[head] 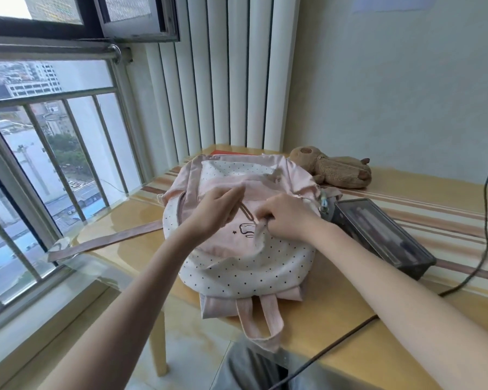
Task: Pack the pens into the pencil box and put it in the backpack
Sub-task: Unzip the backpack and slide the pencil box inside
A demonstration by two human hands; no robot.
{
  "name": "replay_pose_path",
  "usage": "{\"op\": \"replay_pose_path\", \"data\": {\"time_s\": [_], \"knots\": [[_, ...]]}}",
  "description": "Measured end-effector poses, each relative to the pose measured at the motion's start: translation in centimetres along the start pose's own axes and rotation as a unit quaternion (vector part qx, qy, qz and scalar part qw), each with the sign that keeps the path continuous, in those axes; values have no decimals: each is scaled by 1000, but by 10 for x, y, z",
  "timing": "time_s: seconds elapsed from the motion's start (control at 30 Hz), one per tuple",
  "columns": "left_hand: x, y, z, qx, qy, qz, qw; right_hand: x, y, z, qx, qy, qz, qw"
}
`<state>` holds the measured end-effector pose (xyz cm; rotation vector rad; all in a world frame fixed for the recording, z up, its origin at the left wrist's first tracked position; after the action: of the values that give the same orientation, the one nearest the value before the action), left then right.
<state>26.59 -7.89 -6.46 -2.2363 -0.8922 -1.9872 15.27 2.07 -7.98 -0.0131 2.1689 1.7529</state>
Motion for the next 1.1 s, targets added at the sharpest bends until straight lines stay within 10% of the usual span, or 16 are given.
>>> {"op": "replay_pose_path", "data": {"time_s": [0.1, 0.33, 0.5, 0.67, 1.1], "knots": [[-2, -1, 11, -131, -13, -100, 986, 28, 14, -2, 107, -119, -227, 961], [-2, 24, 38, -201, 11, -122, 972, 85, 30, -22, 256, -325, -324, 851], [-24, 87, 49, -40, 27, -178, 983, 84, 47, -18, 327, -291, -242, 866], [-25, 73, 20, 153, 39, -133, 978, -32, 24, -24, 35, 28, -28, 999], [-25, 67, -2, 257, -35, -213, 942, -52, -23, -16, -216, 17, -149, 965]]}}
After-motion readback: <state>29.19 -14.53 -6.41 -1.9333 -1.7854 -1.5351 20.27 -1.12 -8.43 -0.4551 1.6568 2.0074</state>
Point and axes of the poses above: each hand's wrist, its own z-axis away from the middle knuckle, its own y-axis out of the back of the hand, x = y × z, the point moved 3 cm from there along -z, towards the middle knuckle, and after that the axes turned 2 degrees about -x, right-handed, at the moved point
